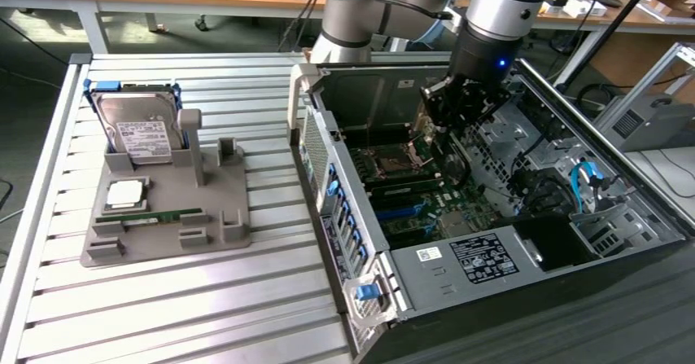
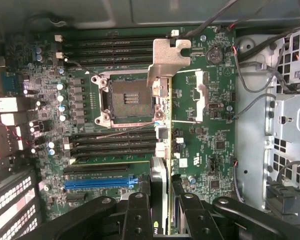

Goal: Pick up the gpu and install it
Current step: 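Insert the gpu into the slot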

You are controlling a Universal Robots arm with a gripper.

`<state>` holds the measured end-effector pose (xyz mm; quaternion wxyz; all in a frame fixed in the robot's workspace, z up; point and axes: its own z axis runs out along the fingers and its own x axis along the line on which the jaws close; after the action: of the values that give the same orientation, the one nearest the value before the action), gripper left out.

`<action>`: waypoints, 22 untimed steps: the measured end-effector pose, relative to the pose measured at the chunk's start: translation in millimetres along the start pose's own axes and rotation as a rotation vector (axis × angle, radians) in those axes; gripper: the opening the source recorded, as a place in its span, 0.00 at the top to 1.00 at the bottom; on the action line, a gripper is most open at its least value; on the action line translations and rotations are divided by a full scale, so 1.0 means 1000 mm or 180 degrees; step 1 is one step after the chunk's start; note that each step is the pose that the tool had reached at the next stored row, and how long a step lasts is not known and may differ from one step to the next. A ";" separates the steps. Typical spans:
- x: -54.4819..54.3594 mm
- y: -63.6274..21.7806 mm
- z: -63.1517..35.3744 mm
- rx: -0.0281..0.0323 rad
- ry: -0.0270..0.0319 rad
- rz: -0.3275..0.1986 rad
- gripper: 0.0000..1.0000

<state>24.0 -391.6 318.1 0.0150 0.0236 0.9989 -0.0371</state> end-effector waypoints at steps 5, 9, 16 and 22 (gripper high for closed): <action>0.000 0.0000 0.0000 -0.0002 -0.0004 -0.0056 0.73; 0.000 0.0000 0.0000 -0.0002 -0.0006 -0.0080 0.73; 0.000 0.0000 0.0000 -0.0004 -0.0008 -0.0109 0.73; 0.000 0.0000 0.0000 -0.0004 -0.0010 -0.0132 0.73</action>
<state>24.0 -391.6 318.1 0.0158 0.0029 0.9992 -0.0368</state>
